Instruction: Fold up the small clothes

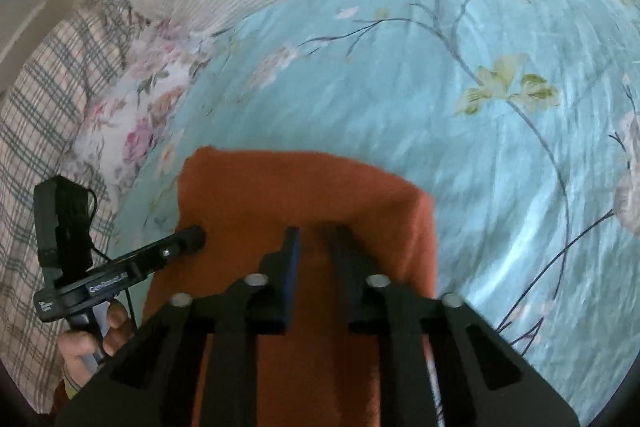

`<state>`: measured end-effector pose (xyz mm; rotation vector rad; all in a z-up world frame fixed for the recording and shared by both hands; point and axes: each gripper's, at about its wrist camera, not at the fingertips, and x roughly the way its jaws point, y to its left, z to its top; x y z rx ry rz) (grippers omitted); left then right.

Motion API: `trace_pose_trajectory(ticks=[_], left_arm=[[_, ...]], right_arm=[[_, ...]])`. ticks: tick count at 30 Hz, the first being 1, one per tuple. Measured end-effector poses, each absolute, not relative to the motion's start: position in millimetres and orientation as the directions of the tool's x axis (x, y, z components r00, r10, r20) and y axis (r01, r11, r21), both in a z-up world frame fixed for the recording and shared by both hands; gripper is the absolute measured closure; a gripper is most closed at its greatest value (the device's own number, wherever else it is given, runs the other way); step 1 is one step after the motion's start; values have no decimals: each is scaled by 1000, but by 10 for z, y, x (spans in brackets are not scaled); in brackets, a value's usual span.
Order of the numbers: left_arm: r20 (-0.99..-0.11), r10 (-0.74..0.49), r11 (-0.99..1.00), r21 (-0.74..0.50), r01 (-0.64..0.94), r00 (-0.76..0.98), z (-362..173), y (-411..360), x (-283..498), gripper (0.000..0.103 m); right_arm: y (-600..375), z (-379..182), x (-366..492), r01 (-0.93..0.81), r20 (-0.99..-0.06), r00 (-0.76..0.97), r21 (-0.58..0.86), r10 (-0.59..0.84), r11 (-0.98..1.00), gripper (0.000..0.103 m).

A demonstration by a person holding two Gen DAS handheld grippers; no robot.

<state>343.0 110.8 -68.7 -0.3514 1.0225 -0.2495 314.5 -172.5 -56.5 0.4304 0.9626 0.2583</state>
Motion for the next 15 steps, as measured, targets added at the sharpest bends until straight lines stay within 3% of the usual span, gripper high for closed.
trace_pose_trajectory(ticks=[6, 8, 10, 13, 15], left_arm=[[-758, -375, 911, -409, 58, 533, -500, 1158, 3050, 97], [-726, -415, 891, -445, 84, 549, -431, 1184, 2815, 96], [-679, -458, 869, -478, 128, 573, -331, 1166, 2505, 96], [-611, -550, 820, -522, 233, 569, -240, 1080, 2010, 96], [-611, -572, 813, -513, 277, 547, -258, 983, 1726, 96]], right_arm=[[-1775, -337, 2783, -49, -706, 575, 474, 413, 879, 88], [-1766, -249, 2585, -75, -681, 586, 495, 440, 866, 85], [-1725, -179, 2299, -100, -668, 594, 492, 448, 865, 74], [-1623, -158, 1920, -149, -656, 576, 502, 487, 852, 72], [-1564, -193, 1669, -172, -650, 564, 511, 509, 842, 72]])
